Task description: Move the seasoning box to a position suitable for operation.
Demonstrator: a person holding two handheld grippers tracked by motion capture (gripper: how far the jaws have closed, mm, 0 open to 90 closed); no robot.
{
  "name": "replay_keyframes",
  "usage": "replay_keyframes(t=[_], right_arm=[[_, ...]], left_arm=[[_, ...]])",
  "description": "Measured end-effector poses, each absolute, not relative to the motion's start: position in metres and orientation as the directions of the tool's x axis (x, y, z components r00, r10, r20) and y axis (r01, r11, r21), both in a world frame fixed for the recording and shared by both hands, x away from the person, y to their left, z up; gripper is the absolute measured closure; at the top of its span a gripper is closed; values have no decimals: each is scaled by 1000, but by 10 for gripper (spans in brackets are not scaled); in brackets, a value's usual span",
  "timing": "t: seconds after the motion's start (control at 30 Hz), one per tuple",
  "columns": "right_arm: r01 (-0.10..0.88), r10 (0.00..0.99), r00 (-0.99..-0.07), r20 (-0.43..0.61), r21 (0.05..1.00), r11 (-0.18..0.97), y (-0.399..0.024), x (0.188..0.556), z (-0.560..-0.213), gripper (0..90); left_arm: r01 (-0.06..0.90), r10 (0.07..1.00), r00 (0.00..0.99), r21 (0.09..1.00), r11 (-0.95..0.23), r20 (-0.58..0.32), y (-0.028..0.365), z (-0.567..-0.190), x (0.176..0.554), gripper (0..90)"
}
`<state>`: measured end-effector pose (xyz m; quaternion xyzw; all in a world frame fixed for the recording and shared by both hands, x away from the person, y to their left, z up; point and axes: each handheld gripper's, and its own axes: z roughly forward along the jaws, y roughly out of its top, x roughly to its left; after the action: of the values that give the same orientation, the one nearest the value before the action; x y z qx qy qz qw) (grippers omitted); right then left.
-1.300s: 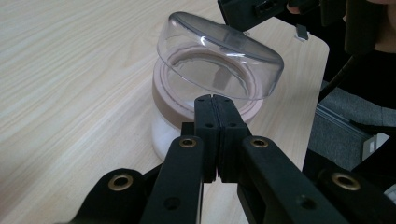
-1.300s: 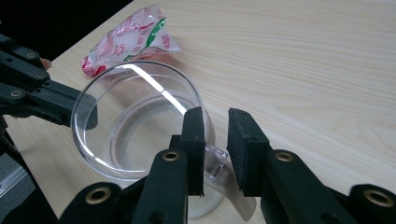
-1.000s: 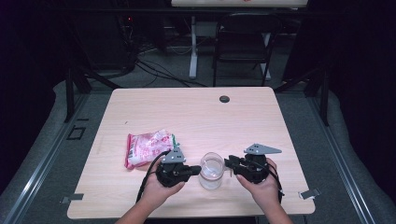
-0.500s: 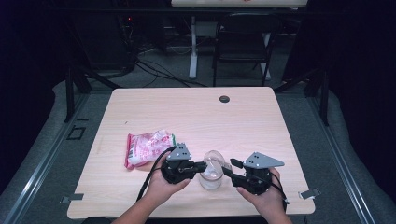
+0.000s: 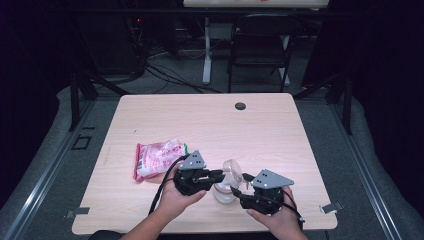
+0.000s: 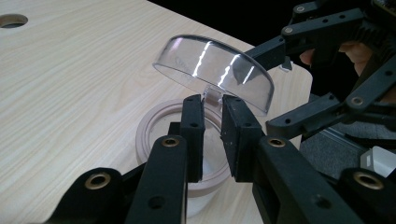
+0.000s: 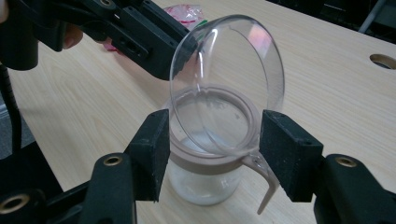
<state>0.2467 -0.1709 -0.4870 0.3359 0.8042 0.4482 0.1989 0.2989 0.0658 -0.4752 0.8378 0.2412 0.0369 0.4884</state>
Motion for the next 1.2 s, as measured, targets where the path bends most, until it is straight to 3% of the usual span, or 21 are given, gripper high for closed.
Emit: replay_keyframes(t=[0.17,0.57,0.9,1.2], right_arm=[[339,738,-669,-84,850,403,-164,247,-492,461],[352,740,-670,-50,857,377,-168,248,-492,481],[362,746,-665,-21,865,347,-173,246,-492,516],[368,750,-662,-7,868,333,-180,245,-492,553]], left_arm=[[355,457,877,840,-411,-147,66,-477,297,733],[408,522,840,806,-429,-148,67,-494,309,580],[429,537,831,780,-456,-144,64,-505,316,577],[427,523,841,767,-478,-143,63,-509,319,648]])
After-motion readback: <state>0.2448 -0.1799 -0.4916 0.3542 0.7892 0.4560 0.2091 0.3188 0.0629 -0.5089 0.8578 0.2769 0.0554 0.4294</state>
